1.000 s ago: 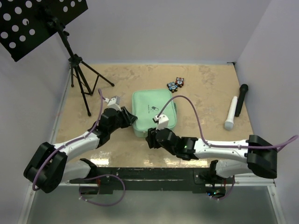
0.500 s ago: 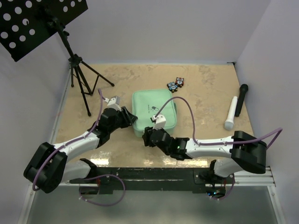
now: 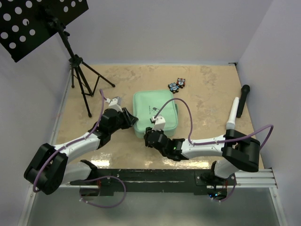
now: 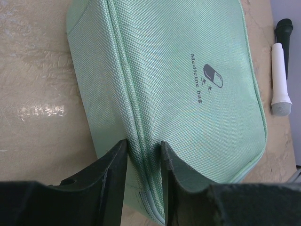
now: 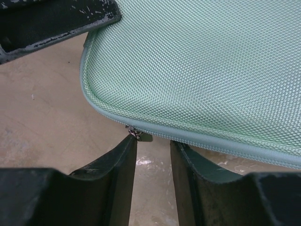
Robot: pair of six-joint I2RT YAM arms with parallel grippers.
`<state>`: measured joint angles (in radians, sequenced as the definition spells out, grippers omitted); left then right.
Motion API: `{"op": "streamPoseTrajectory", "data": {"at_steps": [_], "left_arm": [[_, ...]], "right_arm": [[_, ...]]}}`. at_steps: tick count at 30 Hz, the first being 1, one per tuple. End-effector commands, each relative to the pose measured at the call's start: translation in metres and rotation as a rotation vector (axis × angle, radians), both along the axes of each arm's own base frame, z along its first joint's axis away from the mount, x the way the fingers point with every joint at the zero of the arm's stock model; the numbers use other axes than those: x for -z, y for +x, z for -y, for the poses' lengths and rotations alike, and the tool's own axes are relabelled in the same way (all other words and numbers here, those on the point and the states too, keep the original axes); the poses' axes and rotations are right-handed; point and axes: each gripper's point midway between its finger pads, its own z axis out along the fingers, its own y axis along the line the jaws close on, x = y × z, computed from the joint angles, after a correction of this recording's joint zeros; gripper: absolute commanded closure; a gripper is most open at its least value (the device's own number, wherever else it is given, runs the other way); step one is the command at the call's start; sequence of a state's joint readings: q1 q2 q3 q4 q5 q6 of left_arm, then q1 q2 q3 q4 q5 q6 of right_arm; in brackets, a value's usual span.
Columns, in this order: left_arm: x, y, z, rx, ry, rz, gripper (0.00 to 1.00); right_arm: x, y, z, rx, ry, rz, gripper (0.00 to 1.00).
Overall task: Organize the medicine kit
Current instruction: Zip the medicine box at the center of the board.
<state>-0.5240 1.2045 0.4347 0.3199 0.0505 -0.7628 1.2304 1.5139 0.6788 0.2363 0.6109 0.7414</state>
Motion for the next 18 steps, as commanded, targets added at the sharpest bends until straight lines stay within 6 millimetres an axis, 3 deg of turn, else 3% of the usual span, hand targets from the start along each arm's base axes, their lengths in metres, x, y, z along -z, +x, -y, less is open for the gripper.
{"op": "streamPoseTrajectory", "data": {"at_steps": [1,18], "left_arm": [[0.0134,-0.0083,0.0008,0.048,0.044,-0.038,0.68],[0.014,-0.0098,0.0009,0.057,0.047,-0.039,0.68]], "right_arm": [[-0.0253,0.0114,-0.0159,0.055,0.092,0.039,0.63],[-0.022,0.0158,-0.0207,0.08,0.082,0.034,0.84]]}}
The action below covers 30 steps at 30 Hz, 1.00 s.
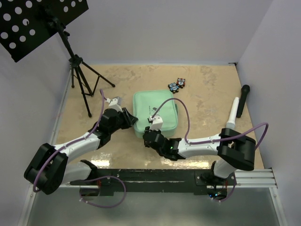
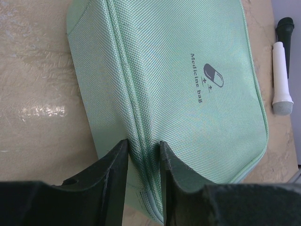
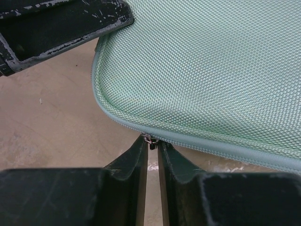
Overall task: Organize the medicine kit
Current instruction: Zip the medicine box at the center of the board.
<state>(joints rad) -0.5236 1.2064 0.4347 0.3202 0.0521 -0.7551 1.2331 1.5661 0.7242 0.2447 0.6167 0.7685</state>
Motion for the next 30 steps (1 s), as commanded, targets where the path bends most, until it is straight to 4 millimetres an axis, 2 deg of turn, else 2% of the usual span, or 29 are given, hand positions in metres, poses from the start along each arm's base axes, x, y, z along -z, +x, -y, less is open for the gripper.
{"op": "streamPoseTrajectory", "data": {"at_steps": [1,4,10,12,16,20,24,30], "left_arm": [[0.013,-0.01,0.001,0.052,0.041,-0.041,0.68],[0.013,-0.01,0.001,0.052,0.041,-0.04,0.68],[0.013,-0.009,0.001,0.054,0.047,-0.04,0.65],[0.012,-0.009,0.001,0.056,0.048,-0.039,0.6],[0.008,-0.012,0.004,0.078,0.044,-0.038,0.42],[0.001,-0.018,0.002,0.082,0.029,-0.032,0.32],[-0.007,-0.028,0.001,0.094,-0.002,-0.029,0.31],[-0.002,-0.057,0.01,0.154,-0.133,-0.075,0.41]], "right_arm": [[-0.022,0.012,-0.007,0.068,0.06,0.043,0.87],[-0.022,0.013,-0.005,0.078,0.052,0.042,0.99],[-0.02,0.011,0.005,0.094,0.02,0.028,1.0],[-0.02,0.009,0.01,0.097,0.009,0.028,1.0],[-0.018,0.008,0.016,0.1,-0.002,0.024,1.0],[-0.016,0.008,0.015,0.099,-0.004,0.018,1.0],[-0.016,0.008,0.013,0.098,-0.003,0.017,1.0],[-0.016,0.008,0.012,0.094,-0.001,0.018,1.0]]}}
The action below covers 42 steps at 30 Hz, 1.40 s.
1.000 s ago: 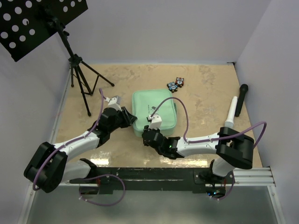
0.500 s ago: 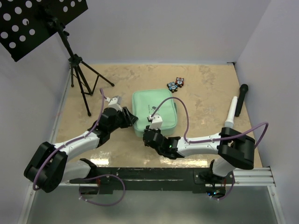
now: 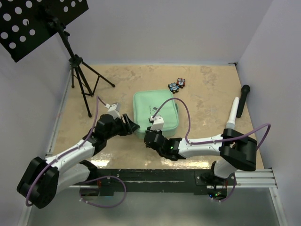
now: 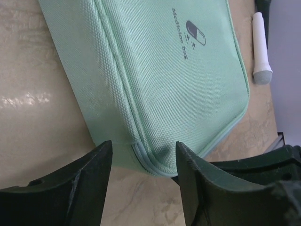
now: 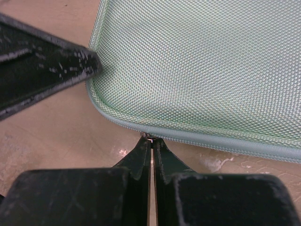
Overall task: Organize the medicine kit
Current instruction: Zip the medicine box at the center of the board.
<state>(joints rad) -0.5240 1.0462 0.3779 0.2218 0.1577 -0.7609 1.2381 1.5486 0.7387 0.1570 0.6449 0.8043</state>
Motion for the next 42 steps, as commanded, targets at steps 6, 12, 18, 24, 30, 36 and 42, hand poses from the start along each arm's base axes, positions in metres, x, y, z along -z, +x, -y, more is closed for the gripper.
{"op": "streamPoseTrajectory", "data": {"at_steps": [6,12,18,24,30,36,42], "left_arm": [[0.007,-0.028,0.02,0.072,-0.148,-0.088,0.4],[-0.002,-0.02,0.027,0.031,-0.158,-0.086,0.47],[0.007,-0.018,0.026,0.019,-0.123,-0.105,0.81],[0.009,-0.017,0.024,0.016,-0.103,-0.103,1.0],[0.008,-0.012,0.02,-0.01,-0.09,-0.089,1.0],[0.0,-0.002,0.005,-0.097,-0.073,-0.043,1.0],[0.002,0.003,-0.007,-0.154,-0.052,-0.034,1.0]], "right_arm": [[-0.017,0.01,0.0,0.058,0.029,0.039,1.0],[-0.019,0.011,-0.002,0.055,0.033,0.041,1.0],[-0.02,0.011,-0.003,0.053,0.031,0.043,1.0],[-0.019,0.01,0.001,0.055,0.027,0.041,1.0],[-0.018,0.01,0.006,0.066,0.013,0.04,1.0],[-0.021,0.006,0.017,0.074,0.01,0.028,1.0],[-0.021,0.0,0.034,0.089,0.002,0.018,1.0]]}}
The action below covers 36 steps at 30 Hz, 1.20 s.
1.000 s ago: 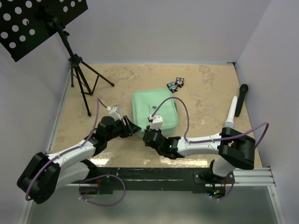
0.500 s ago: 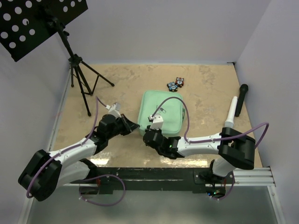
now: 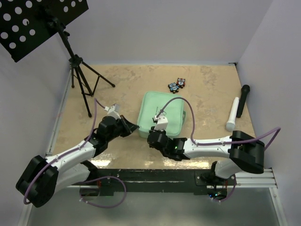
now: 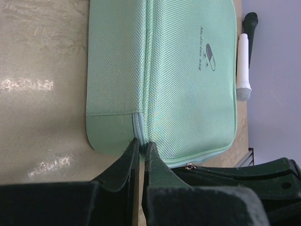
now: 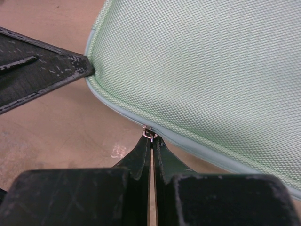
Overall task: Organize the medicine kit
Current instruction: Zip the medicine box at the center of the board.
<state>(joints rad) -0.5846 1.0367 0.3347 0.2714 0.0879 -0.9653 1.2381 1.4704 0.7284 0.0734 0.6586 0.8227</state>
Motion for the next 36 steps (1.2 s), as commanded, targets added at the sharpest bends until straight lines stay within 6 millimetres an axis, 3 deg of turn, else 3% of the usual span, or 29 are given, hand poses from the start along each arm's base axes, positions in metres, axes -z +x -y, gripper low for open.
{"op": "streamPoseTrajectory", "data": {"at_steps": [1,21,30,36], "left_arm": [[0.001,0.012,-0.017,-0.064,0.08,0.046,1.0],[0.017,0.032,-0.071,-0.242,0.188,0.002,1.0],[0.013,0.063,-0.097,-0.303,0.198,-0.002,1.0],[0.008,0.086,-0.088,-0.26,0.186,0.004,1.0]], "right_arm": [[-0.009,0.003,0.022,0.069,0.002,0.02,1.0],[-0.005,-0.015,0.062,0.155,0.001,-0.076,1.0],[-0.005,-0.019,0.067,0.176,0.025,-0.103,1.0],[0.0,-0.021,0.065,0.163,0.025,-0.112,1.0]]}}
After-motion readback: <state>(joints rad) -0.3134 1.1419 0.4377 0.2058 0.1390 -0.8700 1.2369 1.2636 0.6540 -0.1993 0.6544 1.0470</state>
